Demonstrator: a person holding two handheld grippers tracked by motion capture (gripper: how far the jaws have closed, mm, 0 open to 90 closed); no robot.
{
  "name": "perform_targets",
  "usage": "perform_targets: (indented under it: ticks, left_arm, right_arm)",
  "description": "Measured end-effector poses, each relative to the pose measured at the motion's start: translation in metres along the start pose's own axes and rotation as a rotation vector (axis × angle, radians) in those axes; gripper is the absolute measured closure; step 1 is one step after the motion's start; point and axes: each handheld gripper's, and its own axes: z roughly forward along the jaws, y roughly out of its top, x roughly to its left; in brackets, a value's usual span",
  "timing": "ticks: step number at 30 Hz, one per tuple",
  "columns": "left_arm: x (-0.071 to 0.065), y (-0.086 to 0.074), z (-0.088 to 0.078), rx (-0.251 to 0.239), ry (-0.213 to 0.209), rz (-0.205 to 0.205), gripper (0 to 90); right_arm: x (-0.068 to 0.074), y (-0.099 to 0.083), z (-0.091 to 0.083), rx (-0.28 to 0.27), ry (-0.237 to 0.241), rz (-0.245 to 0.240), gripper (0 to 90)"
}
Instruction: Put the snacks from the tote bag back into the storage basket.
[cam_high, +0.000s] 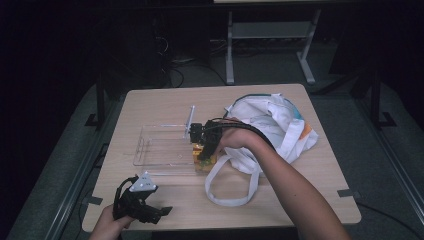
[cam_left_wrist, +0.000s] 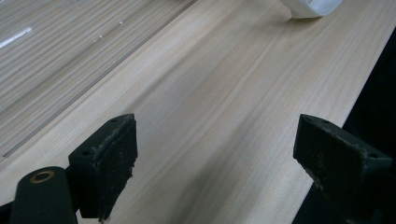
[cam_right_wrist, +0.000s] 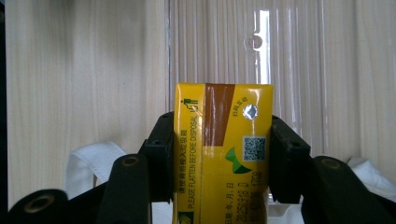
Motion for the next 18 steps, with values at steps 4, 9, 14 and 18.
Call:
perform_targets:
  ticks: [4,9,14,18]
  left_arm:
    - [0.0001,-0.0002,0.0002,-0.002,0.001,-0.002,13.3]
    - [0.0002,-0.0004,0.0001,-0.003,0.002,-0.002,13.3]
    - [-0.0003,-0.0003,0.0001,-0.001,-0.002,-0.004,13.3]
    - [-0.0004,0.0000,0.0000,0.000,-0.002,0.001,13.3]
  right_arm:
    - [0.0004,0.0004,0.0041,0.020,0.002,-0.007,51.3]
    - [0.0013,0.0012,0.0067,0.030,0.003,-0.008,51.2]
    - [0.0022,0.0013,0.0071,0.031,-0.001,-0.010,50.8]
    - [0.0033,0.0018,0.0056,0.022,0.001,0.004,48.1]
